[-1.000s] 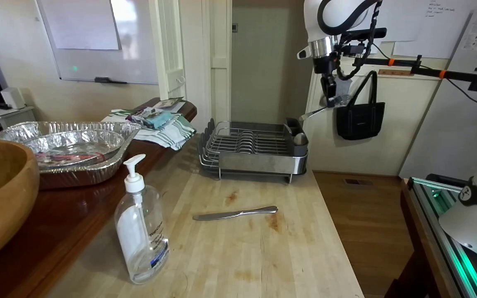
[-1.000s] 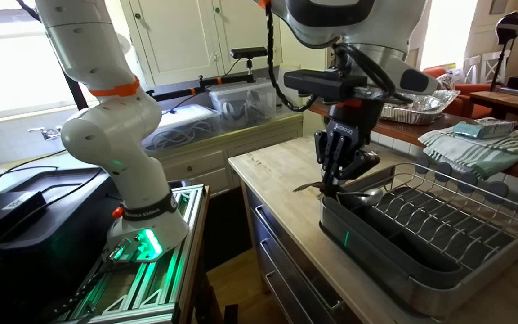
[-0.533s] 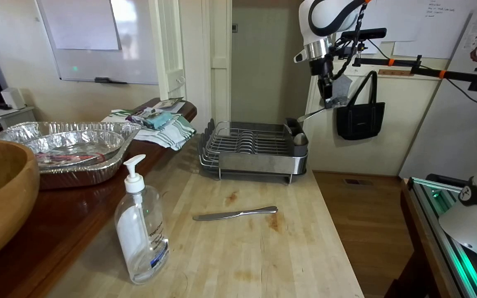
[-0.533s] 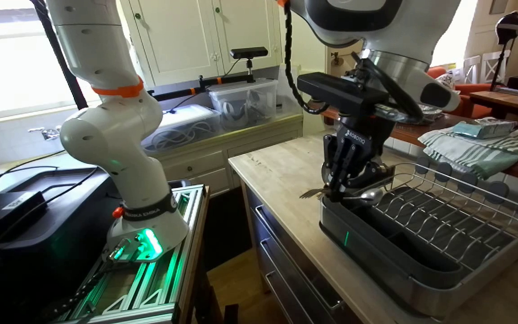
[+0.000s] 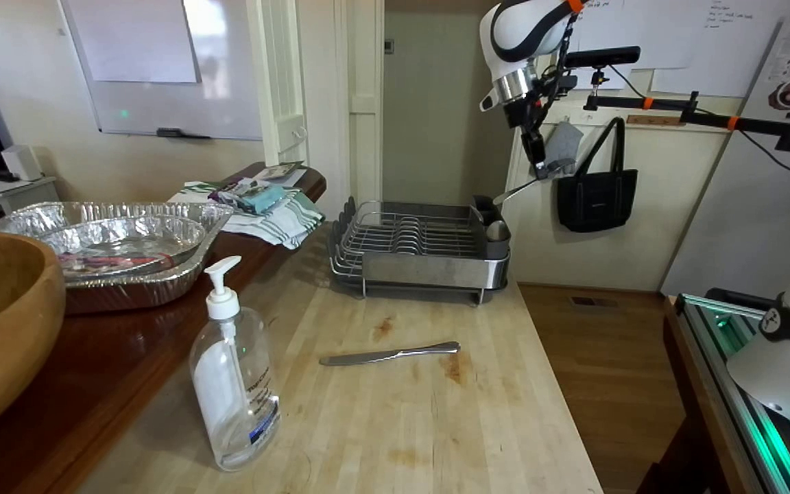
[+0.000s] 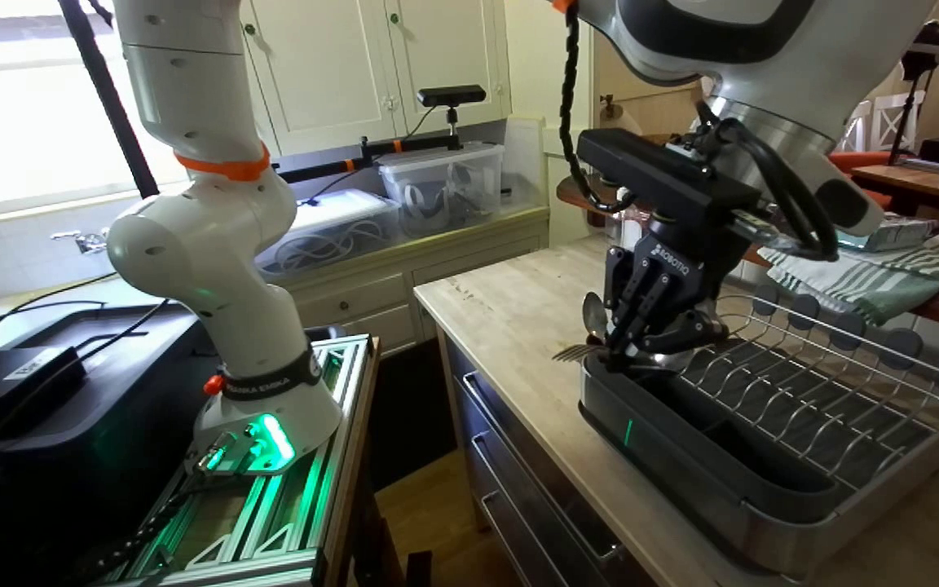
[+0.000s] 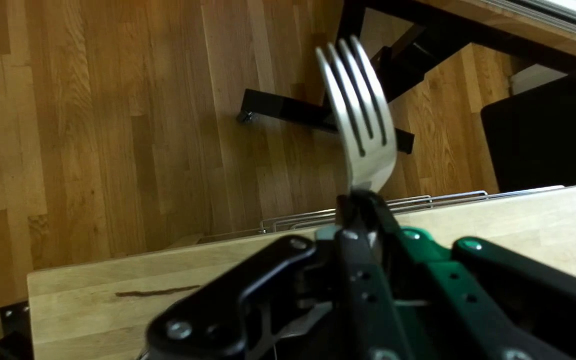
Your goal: Put the silver fork on the dishrack.
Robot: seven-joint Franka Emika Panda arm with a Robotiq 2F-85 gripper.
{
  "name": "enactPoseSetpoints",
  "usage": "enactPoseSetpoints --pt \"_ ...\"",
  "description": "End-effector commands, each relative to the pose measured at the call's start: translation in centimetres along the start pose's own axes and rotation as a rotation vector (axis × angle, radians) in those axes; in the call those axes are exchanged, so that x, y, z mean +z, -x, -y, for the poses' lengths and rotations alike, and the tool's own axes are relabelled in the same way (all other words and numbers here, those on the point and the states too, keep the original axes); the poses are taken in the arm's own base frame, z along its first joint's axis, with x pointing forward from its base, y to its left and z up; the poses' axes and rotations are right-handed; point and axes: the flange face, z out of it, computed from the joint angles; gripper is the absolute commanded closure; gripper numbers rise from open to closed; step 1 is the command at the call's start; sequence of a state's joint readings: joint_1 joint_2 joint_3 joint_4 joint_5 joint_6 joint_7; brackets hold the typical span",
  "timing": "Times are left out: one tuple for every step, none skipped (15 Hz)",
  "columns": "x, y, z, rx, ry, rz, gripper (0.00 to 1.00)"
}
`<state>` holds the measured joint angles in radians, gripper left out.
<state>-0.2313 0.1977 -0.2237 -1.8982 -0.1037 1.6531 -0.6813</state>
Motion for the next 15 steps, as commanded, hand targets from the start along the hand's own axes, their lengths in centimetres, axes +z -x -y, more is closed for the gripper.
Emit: enactPoseSetpoints --pt "-0.3 -1.3 -1.4 0.000 -0.060 0.036 0.98" --pt "-0.3 -1.5 -1.7 0.005 -0.066 0.047 0.98" --pt "-0.3 -1.8 -1.8 0.005 -0.073 0.059 0.98" --pt "-0.3 -2.2 -2.0 0.004 -0.078 0.069 0.98" --pt "-0.2 -2.6 -2.1 0.004 -0.082 0.080 0.98" --pt "-0.2 -3.1 -2.2 0.005 -0.084 0.089 0.98" --pt "-0.3 -3.5 -2.3 0.001 -0.086 0.095 0.98" --pt "-0.2 -4.1 -2.3 -0.002 -0.088 0.104 0.98" --pt "-0.1 -4.6 -2.3 -0.004 -0.089 0.111 0.98" --pt "0.0 -5.1 -2.4 -0.007 -0.087 0.118 0.98" --pt "0.1 -5.7 -2.4 -0.011 -0.090 0.128 0.98" --pt "0.1 -6.0 -2.3 -0.016 -0.092 0.135 0.98" --pt "0.3 -6.5 -2.2 -0.018 -0.096 0.147 0.98" --pt "0.4 -6.9 -2.2 -0.021 -0.100 0.157 0.98" --pt "0.5 -7.2 -2.1 -0.024 -0.105 0.168 0.98"
